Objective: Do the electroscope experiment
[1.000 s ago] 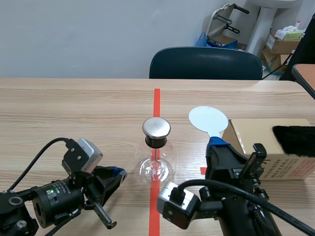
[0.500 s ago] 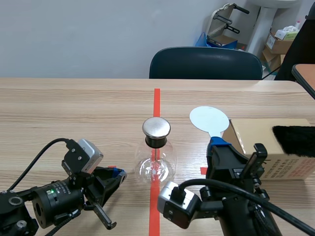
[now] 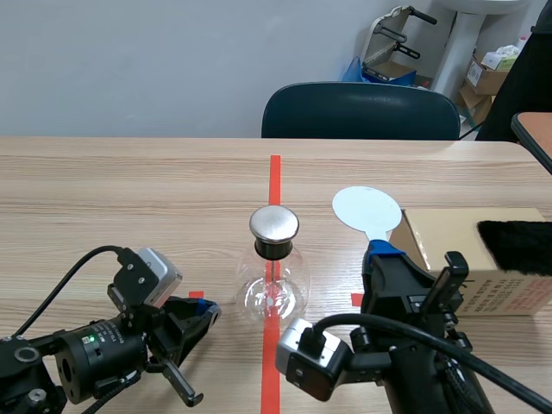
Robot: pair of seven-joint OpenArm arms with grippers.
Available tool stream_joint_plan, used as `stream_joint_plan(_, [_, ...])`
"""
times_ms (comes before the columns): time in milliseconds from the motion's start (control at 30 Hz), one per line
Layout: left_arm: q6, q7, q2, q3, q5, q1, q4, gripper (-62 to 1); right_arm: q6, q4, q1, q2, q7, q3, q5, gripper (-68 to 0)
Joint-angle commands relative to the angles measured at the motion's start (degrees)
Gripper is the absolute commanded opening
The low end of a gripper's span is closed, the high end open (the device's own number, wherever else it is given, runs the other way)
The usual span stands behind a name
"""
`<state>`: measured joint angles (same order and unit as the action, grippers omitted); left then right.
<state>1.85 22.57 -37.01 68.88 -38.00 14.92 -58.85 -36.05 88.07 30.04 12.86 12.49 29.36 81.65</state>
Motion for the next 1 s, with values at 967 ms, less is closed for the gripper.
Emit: stream_joint_plan(967, [0.09,0.79,1.11,-0.55,0.07,-1.11,-0.72,-58.2,-0.74,0.46,-0.66,0.13,0.02,-0.15,0.66,-66.5])
